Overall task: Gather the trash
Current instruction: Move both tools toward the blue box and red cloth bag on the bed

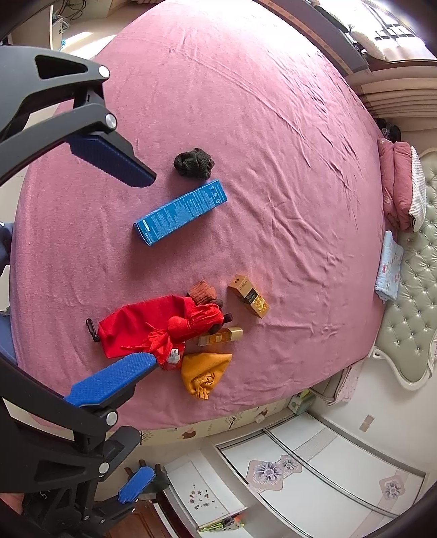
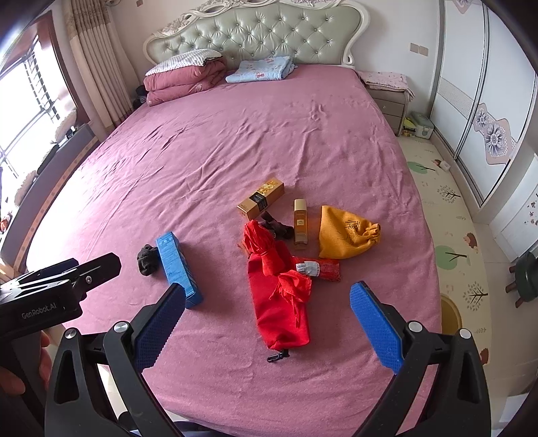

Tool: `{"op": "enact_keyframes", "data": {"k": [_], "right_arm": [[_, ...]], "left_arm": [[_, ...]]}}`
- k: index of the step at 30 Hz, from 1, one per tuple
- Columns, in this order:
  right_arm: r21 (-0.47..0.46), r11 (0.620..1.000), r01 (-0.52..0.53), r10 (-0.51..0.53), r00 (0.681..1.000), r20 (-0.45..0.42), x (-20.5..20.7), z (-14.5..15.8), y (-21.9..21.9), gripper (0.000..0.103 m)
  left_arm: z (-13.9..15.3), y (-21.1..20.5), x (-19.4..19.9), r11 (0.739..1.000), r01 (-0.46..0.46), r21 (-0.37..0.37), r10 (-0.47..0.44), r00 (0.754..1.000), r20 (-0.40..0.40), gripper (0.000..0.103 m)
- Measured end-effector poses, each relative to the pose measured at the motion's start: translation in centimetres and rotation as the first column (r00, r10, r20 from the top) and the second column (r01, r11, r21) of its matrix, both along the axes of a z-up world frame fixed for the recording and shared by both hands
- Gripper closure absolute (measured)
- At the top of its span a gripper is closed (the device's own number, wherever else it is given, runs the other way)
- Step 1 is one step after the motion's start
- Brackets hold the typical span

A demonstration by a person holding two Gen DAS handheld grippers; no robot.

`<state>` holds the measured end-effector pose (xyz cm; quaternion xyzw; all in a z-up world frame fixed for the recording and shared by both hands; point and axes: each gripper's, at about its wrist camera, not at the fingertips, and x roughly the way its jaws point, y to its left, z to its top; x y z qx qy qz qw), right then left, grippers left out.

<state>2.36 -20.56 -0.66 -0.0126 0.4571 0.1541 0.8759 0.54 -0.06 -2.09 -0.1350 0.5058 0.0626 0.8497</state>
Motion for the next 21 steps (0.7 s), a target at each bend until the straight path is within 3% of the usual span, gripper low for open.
{"op": "enact_keyframes", "data": {"k": [9,21], "right_arm": [[0.002,1.0,-0.024,0.024,0.999,-0.036,0.8,-1.2,0.9,0.009],[-0.005,0.997,-0.074,0.073,0.992,-0.105,3.0,-4.0,2.9,0.009]], "left_arm": [[-1.2,0.9,0.3,0.999,-0.04,-0.021,0.039,0.999,-0.035,0.004],[-5.4,3.1,1.5,0.986,-0.152,-0.065,0.14,0.977,-0.162,0.004]]}}
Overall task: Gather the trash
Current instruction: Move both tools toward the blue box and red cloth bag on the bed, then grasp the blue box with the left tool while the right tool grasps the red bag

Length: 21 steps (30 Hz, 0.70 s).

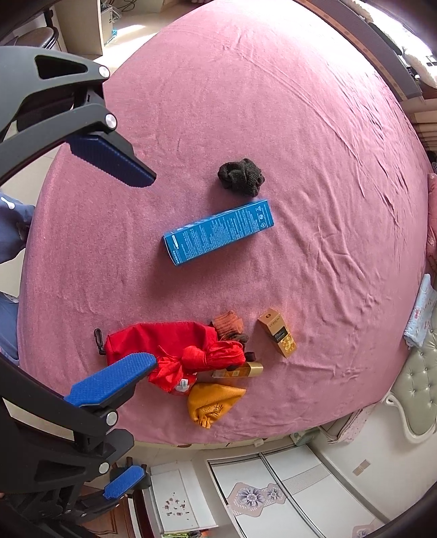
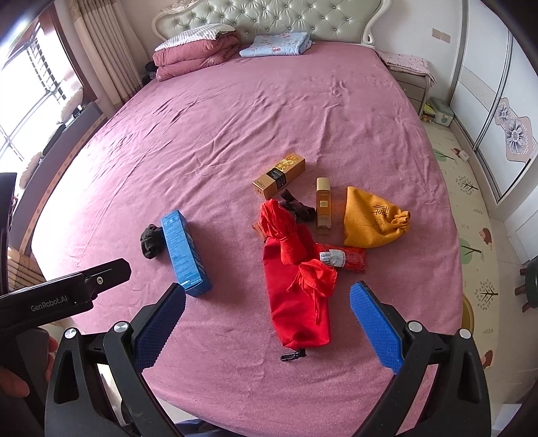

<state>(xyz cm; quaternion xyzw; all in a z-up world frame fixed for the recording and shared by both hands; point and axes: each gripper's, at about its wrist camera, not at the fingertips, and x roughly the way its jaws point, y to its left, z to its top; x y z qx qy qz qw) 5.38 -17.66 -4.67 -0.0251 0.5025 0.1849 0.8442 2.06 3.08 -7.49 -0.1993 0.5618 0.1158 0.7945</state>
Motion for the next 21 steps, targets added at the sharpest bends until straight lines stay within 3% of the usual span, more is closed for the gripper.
{"op": "enact_keyframes", "data": {"k": [11,21], "right_arm": [[-0.027,0.999,-0.027,0.026,0.998,-0.061,2.5,-3.7,1.5,0.009],[-0.034,0.999,-0.013,0.008,0.993,-0.122,4.7,-7.3,1.9,0.009]], "left_arm": [[-4.9,1.2,2.8,0.999,-0.035,-0.001,0.034,0.994,-0.101,0.004],[-11.2,3.0,6.2,0.995,-0.093,-0.037,0.083,0.975,-0.208,0.004]]}}
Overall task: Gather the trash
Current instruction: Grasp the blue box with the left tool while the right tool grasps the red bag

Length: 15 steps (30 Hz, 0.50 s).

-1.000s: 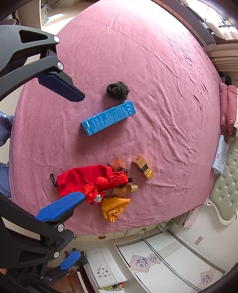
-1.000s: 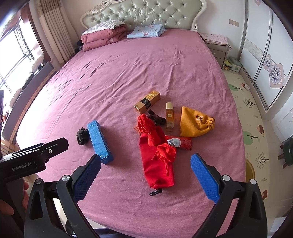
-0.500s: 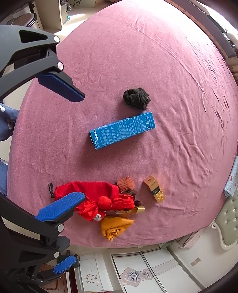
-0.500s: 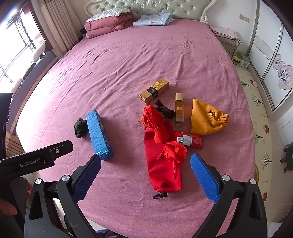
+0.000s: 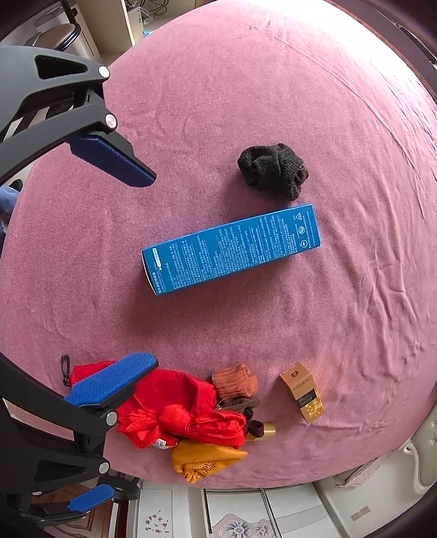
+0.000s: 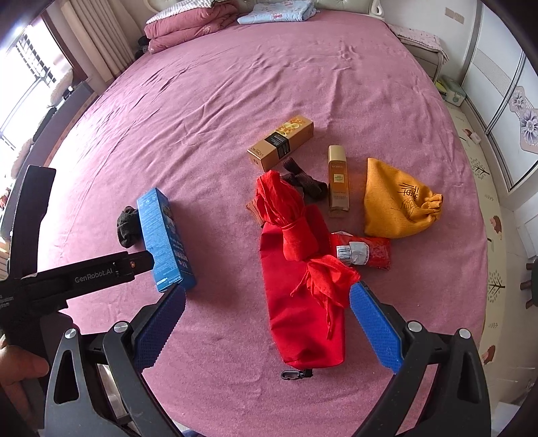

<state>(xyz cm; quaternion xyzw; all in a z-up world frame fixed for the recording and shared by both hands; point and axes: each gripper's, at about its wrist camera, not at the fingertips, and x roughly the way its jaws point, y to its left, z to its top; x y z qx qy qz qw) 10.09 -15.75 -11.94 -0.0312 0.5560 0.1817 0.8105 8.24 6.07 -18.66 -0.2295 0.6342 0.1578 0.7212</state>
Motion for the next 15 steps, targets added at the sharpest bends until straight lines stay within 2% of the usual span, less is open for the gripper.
{"op": "enact_keyframes", "data": {"k": [3,11,12,15], "right_arm": [[-0.009,1.0,-0.003,0.003,1.0,-0.011,0.4,-0.8,0.1,0.009],[-0.018,1.0,0.012,-0.013,0.999,-0.04,1.5,-2.6,-0.3,0.01],[-0.017,1.0,0.013,-0.014,0.999,-0.041,1.7,-2.8,-0.4,0.01],[-0.019,1.0,0.018,-0.019,0.999,-0.045,2.2,-3.3,-0.7,0.012]], "left_arm": [[-2.1,0.6,1.1,0.998,-0.037,-0.042,0.036,0.999,-0.022,0.004],[-6.9,1.7,3.9,0.995,-0.086,-0.045,0.081,0.992,-0.095,0.006],[-7.4,1.6,4.2,0.996,-0.081,-0.043,0.076,0.992,-0.104,0.008],[-9.2,1.5,4.9,0.997,-0.067,-0.037,0.061,0.987,-0.146,0.024]]}}
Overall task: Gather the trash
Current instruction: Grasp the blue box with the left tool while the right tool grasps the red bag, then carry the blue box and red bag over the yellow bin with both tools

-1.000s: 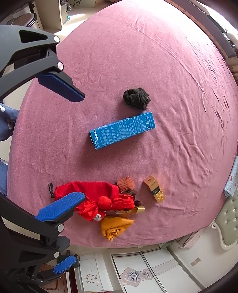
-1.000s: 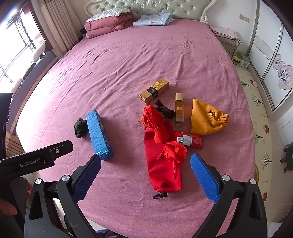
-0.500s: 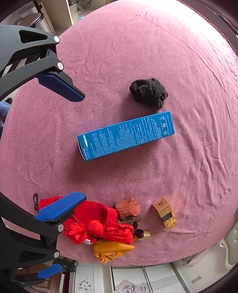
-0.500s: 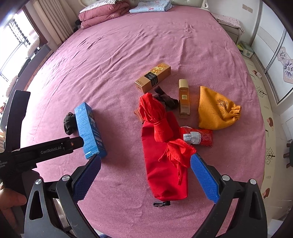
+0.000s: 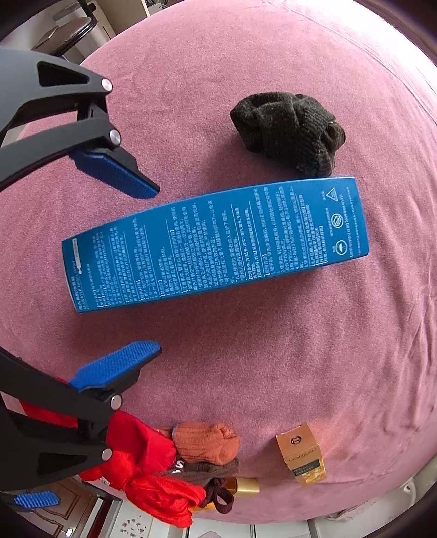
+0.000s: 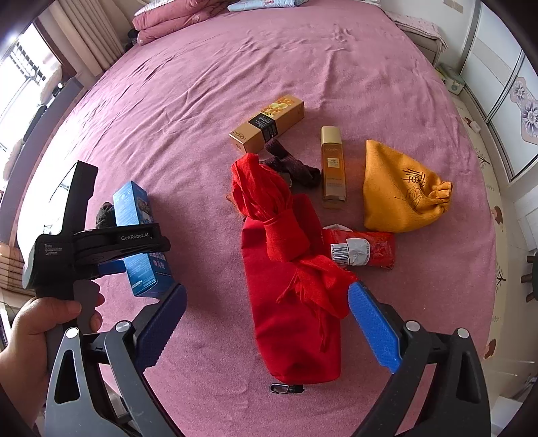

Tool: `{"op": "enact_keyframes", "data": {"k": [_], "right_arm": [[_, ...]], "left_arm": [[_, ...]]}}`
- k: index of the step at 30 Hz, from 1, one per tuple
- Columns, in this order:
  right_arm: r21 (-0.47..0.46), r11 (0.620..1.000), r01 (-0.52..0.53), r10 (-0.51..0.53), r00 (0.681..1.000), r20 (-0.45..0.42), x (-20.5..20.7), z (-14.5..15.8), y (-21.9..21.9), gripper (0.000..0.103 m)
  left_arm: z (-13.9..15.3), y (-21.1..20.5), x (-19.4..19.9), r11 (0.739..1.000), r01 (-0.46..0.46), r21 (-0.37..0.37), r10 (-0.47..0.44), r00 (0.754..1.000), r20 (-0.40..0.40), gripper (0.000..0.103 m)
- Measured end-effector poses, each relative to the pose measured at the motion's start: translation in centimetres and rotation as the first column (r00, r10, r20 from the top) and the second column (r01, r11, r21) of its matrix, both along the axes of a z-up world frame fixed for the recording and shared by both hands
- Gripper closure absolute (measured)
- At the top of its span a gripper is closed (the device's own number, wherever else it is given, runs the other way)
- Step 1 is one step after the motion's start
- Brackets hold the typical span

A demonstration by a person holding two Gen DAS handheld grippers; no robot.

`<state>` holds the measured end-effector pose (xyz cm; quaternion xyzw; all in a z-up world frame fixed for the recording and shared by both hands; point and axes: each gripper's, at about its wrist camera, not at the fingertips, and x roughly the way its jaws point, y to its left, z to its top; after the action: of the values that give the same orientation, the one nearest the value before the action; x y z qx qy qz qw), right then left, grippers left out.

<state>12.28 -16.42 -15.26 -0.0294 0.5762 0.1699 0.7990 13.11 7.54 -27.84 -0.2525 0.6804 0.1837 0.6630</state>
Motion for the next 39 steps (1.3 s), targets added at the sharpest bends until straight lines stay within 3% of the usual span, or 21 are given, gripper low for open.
{"op": "enact_keyframes", "data": {"k": [3,5,10,14,22,29,35,39], "right_arm": [[0.0,1.0,0.005,-0.005,1.0,-0.005,0.4,-0.5,-0.3,0.013],[0.0,1.0,0.01,-0.01,1.0,-0.006,0.6,-0.6,-0.4,0.014],[0.011,1.0,0.01,-0.01,1.0,-0.001,0.9,-1.0,-0.7,0.014],[0.018,1.0,0.017,-0.017,1.0,-0.013,1.2,-1.5,-1.3,0.019],[0.024,0.999,-0.029,0.028,1.0,0.007,3.1,-2.5,-1.3,0.032],[0.015,0.997,-0.08,0.08,0.997,-0.008,5.1,-4.4,-0.1,0.042],[0.03,0.995,-0.098,0.1,0.992,-0.072,5.8,-6.0,0.3,0.067],[0.07,0.991,-0.111,0.115,0.992,-0.054,5.1,-4.7,0.1,0.07]], "left_arm": [[-1.6,-0.1,0.3,1.0,0.0,0.003,0.0,0.999,-0.042,0.034],[-2.4,-0.3,0.5,1.0,0.011,0.011,-0.01,0.997,-0.07,0.048],[-3.0,-0.9,0.8,0.998,0.043,0.037,-0.04,0.997,-0.066,0.053],[-2.3,-1.6,0.4,0.997,0.06,0.054,-0.059,0.998,-0.023,0.055],[0.9,-4.1,-2.0,0.994,0.101,-0.033,-0.096,0.988,0.118,0.055],[3.5,-7.3,-3.8,0.972,0.204,-0.117,-0.18,0.965,0.191,0.055],[4.5,-10.4,-3.9,0.948,0.293,-0.126,-0.261,0.939,0.222,0.055],[5.8,-11.2,-3.4,0.939,0.314,-0.144,-0.275,0.931,0.24,0.055]]}}
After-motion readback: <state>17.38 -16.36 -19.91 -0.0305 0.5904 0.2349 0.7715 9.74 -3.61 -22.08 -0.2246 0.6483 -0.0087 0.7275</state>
